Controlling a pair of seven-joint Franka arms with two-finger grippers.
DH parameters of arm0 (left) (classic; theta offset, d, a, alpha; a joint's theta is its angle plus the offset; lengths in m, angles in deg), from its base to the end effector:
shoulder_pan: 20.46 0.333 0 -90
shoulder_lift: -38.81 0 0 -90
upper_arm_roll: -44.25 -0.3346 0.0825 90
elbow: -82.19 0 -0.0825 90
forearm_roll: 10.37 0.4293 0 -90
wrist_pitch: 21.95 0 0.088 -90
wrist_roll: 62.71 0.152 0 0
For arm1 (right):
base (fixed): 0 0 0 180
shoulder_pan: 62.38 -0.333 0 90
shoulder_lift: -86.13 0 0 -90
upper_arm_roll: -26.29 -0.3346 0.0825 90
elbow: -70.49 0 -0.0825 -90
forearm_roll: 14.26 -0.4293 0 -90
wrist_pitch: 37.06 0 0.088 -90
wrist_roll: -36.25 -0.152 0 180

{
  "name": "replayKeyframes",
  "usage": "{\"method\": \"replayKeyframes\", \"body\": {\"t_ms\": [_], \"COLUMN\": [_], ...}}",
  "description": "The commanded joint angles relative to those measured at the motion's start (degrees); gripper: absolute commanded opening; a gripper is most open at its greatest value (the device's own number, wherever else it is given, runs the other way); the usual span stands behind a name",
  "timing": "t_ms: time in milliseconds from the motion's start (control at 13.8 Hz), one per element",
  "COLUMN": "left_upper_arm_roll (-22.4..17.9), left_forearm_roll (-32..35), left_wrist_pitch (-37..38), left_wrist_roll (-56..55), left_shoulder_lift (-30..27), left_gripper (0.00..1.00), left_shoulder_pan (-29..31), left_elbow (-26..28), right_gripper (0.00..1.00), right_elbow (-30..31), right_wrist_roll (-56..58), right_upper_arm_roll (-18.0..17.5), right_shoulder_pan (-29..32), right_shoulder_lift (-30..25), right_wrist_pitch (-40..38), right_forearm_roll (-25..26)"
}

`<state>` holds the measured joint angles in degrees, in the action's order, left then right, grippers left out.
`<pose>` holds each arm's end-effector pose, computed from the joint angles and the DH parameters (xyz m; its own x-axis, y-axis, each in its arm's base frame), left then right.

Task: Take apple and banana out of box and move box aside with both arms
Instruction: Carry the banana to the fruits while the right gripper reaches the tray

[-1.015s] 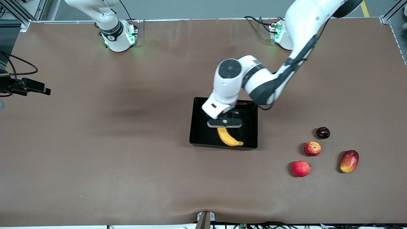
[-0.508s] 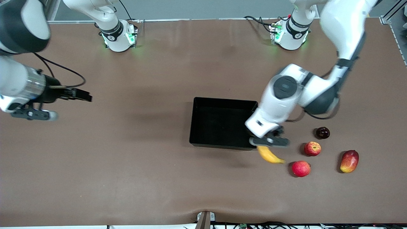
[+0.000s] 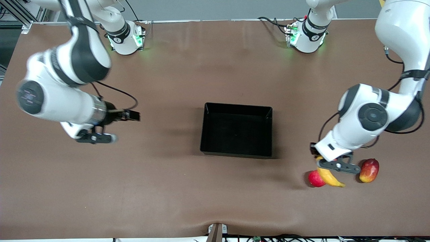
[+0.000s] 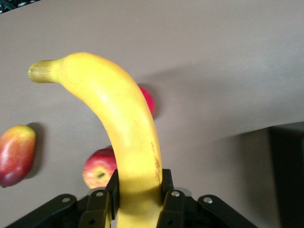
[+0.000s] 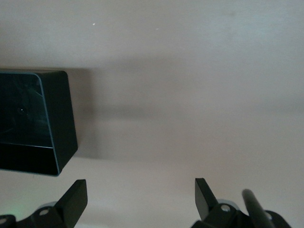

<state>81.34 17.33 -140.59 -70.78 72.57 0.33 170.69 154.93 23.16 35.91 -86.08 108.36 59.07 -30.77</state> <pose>0.7423 -0.1088 0.3177 0.9600 -0.2699 0.0752 -0.2634 -0.9609 -0.0853 0.6633 0.2217 0.4082 0.9747 -0.0131 -0.2232 -0.0510 -0.9849 -0.1652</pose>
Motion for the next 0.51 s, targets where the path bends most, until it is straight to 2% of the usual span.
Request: {"method": "replayKeyframes", "body": {"t_ms": [0,145,435], "left_upper_arm_roll": [0.5,-0.3,-1.1], "left_forearm_roll": [0.4,0.9,0.8], "left_wrist_pitch": [-0.5,-2.6,-7.7], "left_wrist_roll": [7.3,14.1,28.4], "left_shoulder_lift": [1.7,2.8,5.8], "left_gripper": [0.0,0.0,0.0], "left_shoulder_pan": [3.6,5.4,8.6], "left_elbow": [0.0,-0.3,-0.3], "right_gripper": [1.0,1.0,1.0], "right_elbow": [-0.6,-0.6,-0.7], "right_wrist_roll": [-1.6,-5.3,-16.2], "right_upper_arm_roll": [0.6,0.6,0.6], "right_shoulder_pan": [-3.4,-7.6,-15.1], "right_shoulder_lift": [4.1,6.8,13.0], "right_wrist_pitch": [4.7,8.5,19.5], "right_forearm_roll": [-1.9,-4.5,-4.8]}}
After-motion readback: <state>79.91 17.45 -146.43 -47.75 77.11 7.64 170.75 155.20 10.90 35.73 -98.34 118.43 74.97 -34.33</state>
